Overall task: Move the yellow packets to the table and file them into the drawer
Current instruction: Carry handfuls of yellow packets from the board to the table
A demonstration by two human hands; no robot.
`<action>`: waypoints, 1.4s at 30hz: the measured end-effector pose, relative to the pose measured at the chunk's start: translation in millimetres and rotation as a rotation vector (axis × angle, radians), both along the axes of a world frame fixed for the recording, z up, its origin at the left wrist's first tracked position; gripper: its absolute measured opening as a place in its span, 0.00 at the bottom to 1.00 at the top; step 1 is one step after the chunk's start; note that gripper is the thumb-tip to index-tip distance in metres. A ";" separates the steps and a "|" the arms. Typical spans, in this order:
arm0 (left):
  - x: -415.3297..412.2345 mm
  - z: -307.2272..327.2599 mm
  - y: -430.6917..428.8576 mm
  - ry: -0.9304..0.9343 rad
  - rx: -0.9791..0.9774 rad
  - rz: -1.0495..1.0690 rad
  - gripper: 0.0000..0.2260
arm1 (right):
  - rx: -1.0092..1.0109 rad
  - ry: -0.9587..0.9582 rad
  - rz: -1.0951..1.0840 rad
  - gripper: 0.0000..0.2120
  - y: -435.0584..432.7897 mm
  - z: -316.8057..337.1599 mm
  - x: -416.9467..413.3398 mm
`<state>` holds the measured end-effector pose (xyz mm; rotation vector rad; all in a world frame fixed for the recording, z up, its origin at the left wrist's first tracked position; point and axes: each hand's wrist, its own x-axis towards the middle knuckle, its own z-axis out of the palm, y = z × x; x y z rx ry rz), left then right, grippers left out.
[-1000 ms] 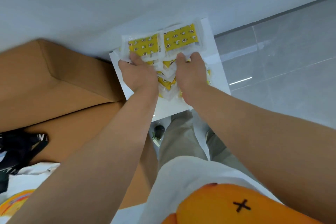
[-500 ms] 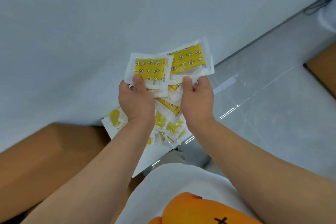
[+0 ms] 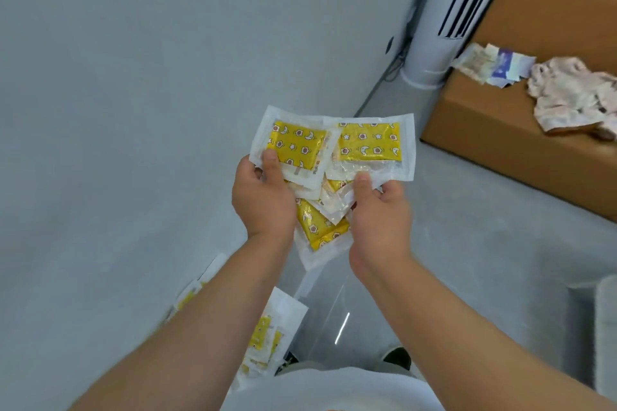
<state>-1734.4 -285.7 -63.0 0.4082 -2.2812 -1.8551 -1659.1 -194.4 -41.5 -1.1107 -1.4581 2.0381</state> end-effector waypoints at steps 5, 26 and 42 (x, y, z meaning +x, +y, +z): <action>16.1 19.8 84.2 0.039 0.012 -0.137 0.11 | -0.014 0.076 -0.169 0.07 74.6 15.7 29.7; 125.3 49.2 415.5 0.057 0.082 -0.546 0.11 | 0.039 0.260 -0.634 0.05 404.7 41.8 214.5; 200.8 7.1 743.2 -0.018 0.084 -1.018 0.07 | 0.035 0.142 -1.133 0.03 652.7 -0.4 317.9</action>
